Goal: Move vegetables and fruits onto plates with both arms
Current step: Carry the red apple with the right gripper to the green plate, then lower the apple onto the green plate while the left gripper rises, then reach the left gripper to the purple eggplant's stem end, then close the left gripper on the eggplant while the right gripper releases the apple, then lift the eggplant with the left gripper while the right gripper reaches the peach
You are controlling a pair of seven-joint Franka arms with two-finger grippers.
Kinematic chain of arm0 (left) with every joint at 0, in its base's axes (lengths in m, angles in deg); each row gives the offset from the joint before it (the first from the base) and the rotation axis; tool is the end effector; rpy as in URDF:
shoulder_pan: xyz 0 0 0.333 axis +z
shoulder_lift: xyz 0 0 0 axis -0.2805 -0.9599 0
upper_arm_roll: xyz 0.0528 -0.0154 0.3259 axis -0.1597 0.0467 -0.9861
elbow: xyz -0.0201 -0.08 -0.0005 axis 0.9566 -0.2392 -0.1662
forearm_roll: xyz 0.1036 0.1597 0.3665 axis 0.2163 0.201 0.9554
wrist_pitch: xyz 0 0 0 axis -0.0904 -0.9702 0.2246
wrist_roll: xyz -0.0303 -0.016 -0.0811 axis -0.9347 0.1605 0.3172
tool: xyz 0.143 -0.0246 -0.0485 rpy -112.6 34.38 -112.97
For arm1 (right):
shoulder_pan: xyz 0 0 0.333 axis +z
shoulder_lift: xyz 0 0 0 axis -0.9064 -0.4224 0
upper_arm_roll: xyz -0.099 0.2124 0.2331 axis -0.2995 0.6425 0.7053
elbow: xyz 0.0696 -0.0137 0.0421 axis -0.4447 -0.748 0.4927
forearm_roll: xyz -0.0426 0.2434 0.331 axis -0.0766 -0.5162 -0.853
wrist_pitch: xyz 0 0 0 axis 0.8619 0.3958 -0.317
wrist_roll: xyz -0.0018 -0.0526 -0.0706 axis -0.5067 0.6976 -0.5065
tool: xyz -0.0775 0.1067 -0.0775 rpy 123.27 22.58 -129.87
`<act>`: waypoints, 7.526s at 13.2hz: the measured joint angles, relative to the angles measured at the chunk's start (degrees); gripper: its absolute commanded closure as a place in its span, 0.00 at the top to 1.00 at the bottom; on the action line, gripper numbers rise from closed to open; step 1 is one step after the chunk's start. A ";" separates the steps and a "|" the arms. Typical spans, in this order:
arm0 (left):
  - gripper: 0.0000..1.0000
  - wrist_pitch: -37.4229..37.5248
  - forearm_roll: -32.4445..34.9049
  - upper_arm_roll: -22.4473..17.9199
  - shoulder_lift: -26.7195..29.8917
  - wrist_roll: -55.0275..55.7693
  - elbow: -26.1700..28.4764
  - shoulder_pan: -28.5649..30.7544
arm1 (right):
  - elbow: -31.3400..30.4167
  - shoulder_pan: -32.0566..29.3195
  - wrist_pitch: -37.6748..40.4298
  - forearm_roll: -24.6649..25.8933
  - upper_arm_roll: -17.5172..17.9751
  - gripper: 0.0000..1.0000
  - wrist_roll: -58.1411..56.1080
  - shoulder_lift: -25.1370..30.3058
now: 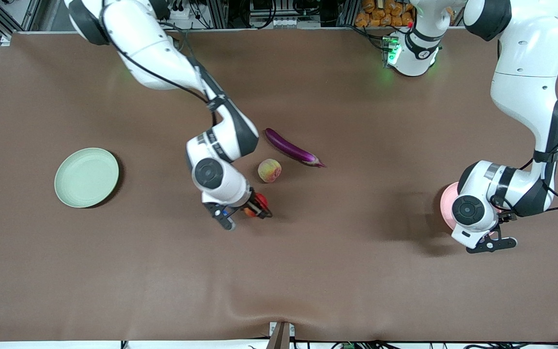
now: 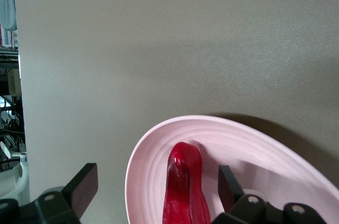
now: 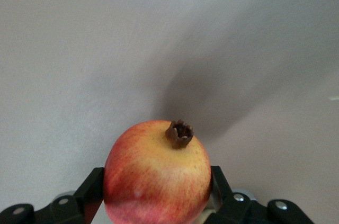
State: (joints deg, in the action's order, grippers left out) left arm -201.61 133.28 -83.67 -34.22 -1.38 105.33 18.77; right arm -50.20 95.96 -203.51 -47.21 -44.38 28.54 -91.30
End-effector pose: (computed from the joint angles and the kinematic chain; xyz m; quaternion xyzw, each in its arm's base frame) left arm 0.7030 0.0533 0.1399 -0.9415 -0.0549 0.0025 0.3325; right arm 0.6535 0.4122 0.2140 -0.9127 0.3955 0.0839 0.0587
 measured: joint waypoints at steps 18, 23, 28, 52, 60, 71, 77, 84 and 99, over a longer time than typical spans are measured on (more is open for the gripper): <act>1.00 18.44 -5.85 2.71 12.92 -26.20 -2.11 0.18 | -34.97 -23.59 11.04 4.56 -25.19 0.00 -91.97 27.50; 1.00 29.95 -12.79 7.47 20.60 -27.98 -2.28 -0.06 | -42.06 -25.31 -0.19 4.57 -26.64 0.00 -98.43 26.86; 1.00 35.13 -31.28 8.14 28.54 -28.27 -2.27 -0.10 | -44.07 -26.51 -4.61 4.47 -26.75 0.00 -102.06 23.31; 1.00 -4.79 -44.46 19.95 19.12 46.12 13.65 -21.73 | -45.87 -26.82 -6.88 2.47 -26.62 0.89 -103.72 22.28; 1.00 -10.88 -38.73 19.68 10.11 67.71 13.46 -26.68 | -45.83 -26.83 -5.62 2.22 -26.63 0.89 -104.80 22.56; 1.00 -13.99 -29.30 19.25 3.14 77.52 11.57 -29.92 | -40.01 -26.82 5.10 1.93 -27.31 0.84 -105.95 24.28; 0.10 -13.99 -28.60 18.39 3.13 77.55 11.34 -31.15 | -32.56 -23.47 19.37 0.49 -26.38 1.00 -92.58 25.20; 0.04 -13.91 -28.33 17.68 3.19 77.56 10.56 -31.36 | -30.74 -20.33 22.37 -8.48 -17.18 1.00 -66.55 27.42; 0.00 12.27 -38.28 20.33 18.21 44.61 2.00 -10.37 | -33.06 -9.80 -22.64 -9.65 14.23 1.00 -8.04 17.44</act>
State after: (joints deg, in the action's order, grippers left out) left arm -189.34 95.00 -63.34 -16.01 43.23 107.33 8.40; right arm -83.27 86.16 -226.15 -56.86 -30.16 20.51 -73.86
